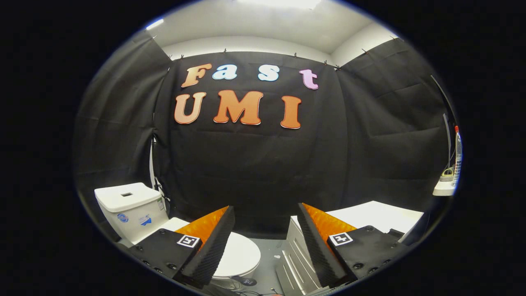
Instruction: Open the toilet lid.
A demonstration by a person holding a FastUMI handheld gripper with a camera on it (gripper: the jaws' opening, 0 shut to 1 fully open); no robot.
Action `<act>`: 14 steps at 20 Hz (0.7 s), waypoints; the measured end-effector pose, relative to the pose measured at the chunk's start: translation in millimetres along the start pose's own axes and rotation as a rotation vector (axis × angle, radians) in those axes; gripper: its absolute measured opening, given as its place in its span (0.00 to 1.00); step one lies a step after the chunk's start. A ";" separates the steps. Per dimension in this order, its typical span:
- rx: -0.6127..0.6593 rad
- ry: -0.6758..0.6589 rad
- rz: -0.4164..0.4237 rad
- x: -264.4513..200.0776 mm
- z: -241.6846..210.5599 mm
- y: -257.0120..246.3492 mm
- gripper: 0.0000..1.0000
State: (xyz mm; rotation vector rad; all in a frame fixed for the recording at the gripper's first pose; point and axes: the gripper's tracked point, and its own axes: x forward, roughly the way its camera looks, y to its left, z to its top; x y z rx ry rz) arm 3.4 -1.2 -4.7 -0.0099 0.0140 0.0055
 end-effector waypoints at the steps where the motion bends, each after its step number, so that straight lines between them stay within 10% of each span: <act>1: 0.001 0.001 0.001 -1.3 -0.1 0.6 0.98; 14: 0.161 -0.067 -0.098 -1.0 30.8 -4.6 0.98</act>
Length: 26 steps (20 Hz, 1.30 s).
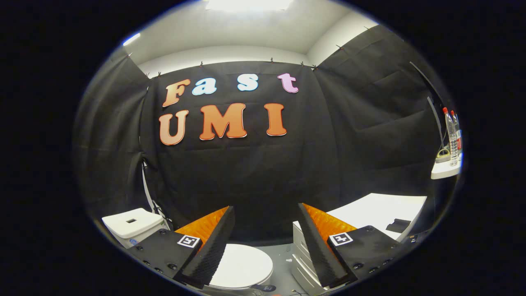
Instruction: Open the toilet lid.
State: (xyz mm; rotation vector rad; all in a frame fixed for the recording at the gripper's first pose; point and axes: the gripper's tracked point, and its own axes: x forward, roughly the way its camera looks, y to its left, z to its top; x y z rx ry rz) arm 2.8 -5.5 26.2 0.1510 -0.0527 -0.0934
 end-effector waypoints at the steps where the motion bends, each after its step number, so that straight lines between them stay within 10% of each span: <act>1: 0.012 0.010 -0.001 -1.5 -9.1 4.1 0.98; 26: 0.710 0.850 -0.258 -56.0 -348.4 -18.3 0.98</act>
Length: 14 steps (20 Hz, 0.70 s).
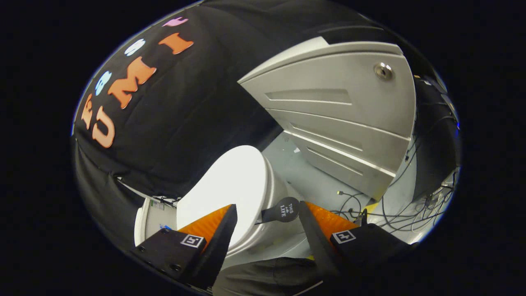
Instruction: Open the toilet lid.
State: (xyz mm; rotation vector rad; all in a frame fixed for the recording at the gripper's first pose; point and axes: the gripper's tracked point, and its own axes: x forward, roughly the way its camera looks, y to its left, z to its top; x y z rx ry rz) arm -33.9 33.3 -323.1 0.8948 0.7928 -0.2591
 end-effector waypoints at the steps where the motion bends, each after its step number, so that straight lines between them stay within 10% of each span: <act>1: 0.028 0.005 -0.011 4.3 2.5 -6.4 0.97; 6: 0.053 -0.167 -0.074 39.6 37.3 -37.9 0.96; 14: 0.325 -0.128 0.121 34.1 9.8 -27.8 0.88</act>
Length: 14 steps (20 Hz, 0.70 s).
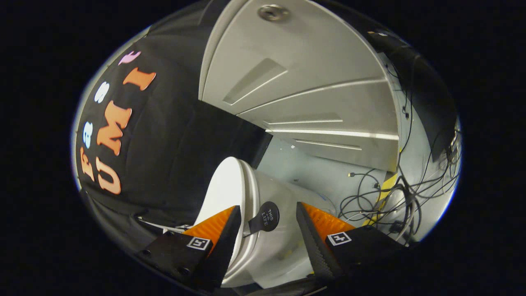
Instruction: Open the toilet lid.
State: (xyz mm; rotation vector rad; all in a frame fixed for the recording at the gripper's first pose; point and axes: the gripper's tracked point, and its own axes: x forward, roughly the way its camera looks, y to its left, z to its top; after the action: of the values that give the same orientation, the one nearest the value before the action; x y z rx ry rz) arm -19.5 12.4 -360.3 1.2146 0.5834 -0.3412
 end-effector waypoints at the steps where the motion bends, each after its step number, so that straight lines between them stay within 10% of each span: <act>1: 0.036 0.027 0.018 -5.0 -4.7 2.6 0.85; 5: 0.047 0.084 0.057 -5.6 -18.1 12.9 0.81; 10: 0.084 0.093 0.015 2.1 -16.3 -0.6 0.25; 14: 0.098 0.100 0.065 -9.6 -3.8 -1.8 0.21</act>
State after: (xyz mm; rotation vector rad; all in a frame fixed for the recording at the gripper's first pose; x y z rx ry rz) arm -29.1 14.8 -356.9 1.3475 0.6172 -0.2577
